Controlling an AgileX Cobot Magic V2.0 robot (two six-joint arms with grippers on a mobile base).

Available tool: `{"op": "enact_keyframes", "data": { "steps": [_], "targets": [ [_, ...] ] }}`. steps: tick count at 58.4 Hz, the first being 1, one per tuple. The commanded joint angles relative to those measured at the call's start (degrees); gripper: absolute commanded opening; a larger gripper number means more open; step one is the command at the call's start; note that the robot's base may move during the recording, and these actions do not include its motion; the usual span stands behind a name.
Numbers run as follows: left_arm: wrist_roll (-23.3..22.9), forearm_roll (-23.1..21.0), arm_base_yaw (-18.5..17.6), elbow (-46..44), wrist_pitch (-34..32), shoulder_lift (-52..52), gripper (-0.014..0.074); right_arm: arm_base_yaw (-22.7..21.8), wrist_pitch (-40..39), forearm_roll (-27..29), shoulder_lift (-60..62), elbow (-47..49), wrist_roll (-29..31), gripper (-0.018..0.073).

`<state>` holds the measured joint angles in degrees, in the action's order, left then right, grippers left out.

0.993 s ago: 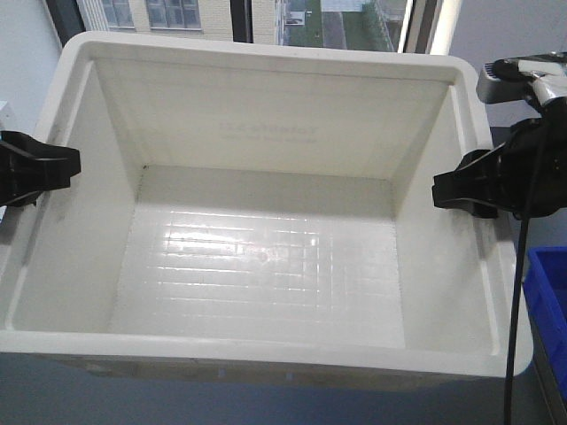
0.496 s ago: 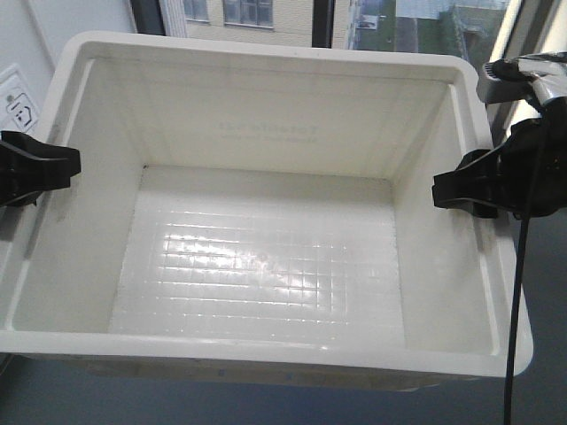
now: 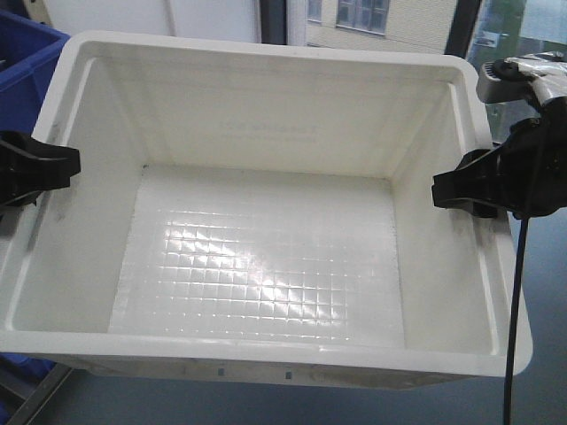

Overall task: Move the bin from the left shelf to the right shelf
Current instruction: 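Hold the tote with both grippers while the base turns toward the other shelf, then hold the tote with both grippers while the base approaches the blue-bin shelf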

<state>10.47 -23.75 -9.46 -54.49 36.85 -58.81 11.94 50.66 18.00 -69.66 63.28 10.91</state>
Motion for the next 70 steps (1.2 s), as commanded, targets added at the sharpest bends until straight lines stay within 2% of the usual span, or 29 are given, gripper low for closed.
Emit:
{"op": "enact_keyframes", "data": {
  "steps": [1,70],
  "targets": [
    [1.04,-6.17,-0.86,-2.16,-5.1,1.63,-0.0006,0.59,-6.03,6.56,2.23,2.61,2.38,-0.0004],
    [1.04,-6.17,-0.86,-2.16,-5.1,1.63,-0.0006,0.59,-6.03,6.56,2.23,2.61,2.38,-0.0004]
  ]
}}
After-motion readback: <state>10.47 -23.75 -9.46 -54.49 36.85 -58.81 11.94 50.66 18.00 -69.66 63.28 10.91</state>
